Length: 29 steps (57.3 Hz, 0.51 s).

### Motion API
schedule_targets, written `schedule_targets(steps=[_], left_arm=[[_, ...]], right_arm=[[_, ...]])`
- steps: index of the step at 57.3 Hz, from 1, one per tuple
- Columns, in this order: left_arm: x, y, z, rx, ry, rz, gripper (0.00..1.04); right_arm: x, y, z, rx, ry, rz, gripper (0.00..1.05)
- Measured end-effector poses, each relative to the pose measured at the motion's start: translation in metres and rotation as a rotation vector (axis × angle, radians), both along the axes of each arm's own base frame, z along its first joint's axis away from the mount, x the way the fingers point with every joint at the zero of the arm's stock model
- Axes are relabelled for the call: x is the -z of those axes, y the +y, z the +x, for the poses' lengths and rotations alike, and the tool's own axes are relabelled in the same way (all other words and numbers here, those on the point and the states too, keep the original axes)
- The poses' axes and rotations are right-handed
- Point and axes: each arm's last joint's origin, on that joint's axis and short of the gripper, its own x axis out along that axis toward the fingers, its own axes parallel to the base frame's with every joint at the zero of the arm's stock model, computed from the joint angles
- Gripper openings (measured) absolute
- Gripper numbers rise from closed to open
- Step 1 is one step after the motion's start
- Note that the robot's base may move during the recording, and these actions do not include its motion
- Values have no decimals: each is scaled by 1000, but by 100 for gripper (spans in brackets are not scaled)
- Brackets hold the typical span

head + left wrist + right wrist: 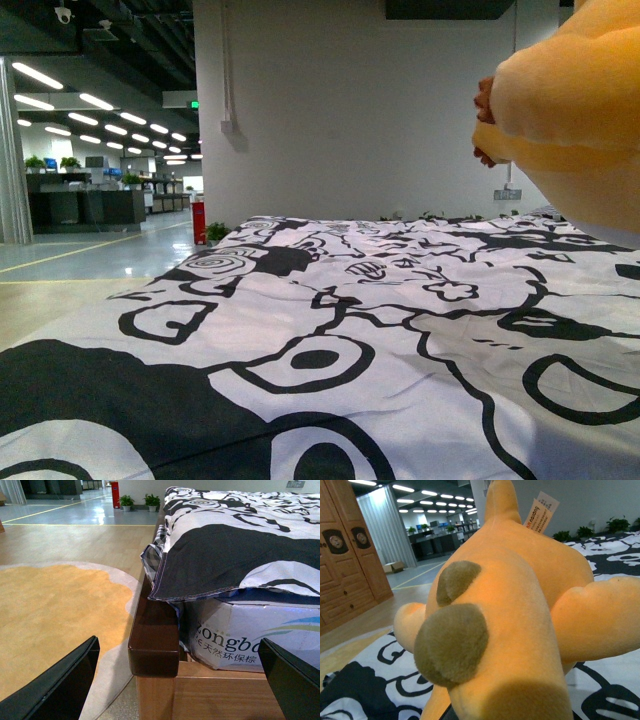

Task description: Put away toys

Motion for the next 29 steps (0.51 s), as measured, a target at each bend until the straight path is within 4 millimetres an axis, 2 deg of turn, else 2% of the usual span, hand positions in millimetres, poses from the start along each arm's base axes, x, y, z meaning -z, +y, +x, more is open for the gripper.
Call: schedule_targets(steps=[15, 29], left_arm=[[0, 0, 0, 0, 0, 0, 98], [0, 0, 0, 0, 0, 0, 98]], right_arm=[[36, 2, -36, 1, -49, -46, 7], [87, 4, -37, 39, -1, -85, 7]])
